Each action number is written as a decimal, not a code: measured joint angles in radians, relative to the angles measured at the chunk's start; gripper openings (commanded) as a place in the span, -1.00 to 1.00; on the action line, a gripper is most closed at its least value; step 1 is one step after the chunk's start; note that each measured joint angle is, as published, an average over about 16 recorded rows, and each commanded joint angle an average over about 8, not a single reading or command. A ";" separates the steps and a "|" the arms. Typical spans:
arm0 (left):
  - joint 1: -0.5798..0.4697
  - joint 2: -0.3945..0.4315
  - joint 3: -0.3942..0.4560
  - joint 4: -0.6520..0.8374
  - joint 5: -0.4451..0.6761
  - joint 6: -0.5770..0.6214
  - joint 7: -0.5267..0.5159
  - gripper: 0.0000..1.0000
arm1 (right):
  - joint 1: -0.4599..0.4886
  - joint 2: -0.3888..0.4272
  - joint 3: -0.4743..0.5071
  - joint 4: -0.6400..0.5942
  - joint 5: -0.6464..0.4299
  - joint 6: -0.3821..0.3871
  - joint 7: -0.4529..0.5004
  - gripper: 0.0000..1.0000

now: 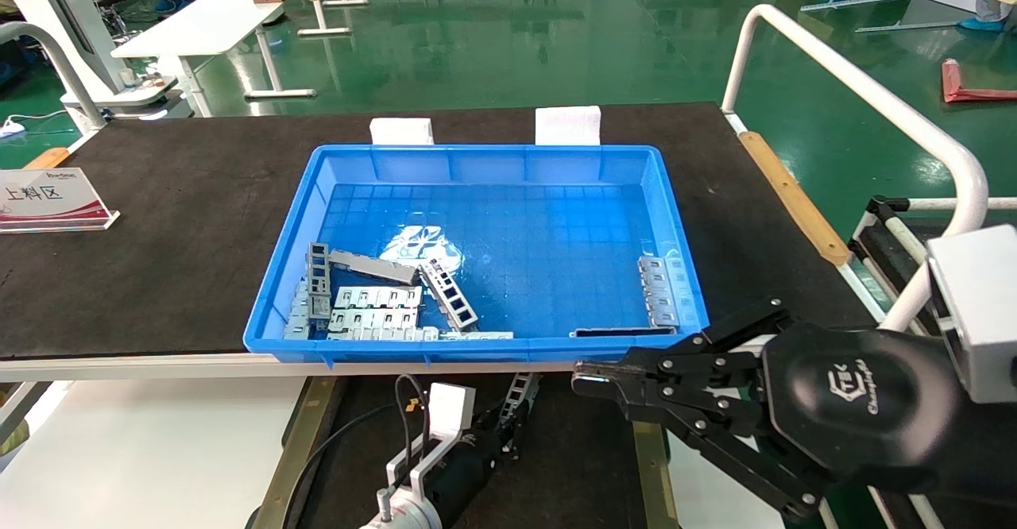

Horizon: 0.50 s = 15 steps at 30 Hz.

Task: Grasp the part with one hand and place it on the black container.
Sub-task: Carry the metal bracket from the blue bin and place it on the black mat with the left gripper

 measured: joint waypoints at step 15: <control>-0.037 0.013 0.102 0.015 -0.120 -0.125 -0.073 -1.00 | 0.000 0.000 -0.001 0.000 0.001 0.000 0.000 -1.00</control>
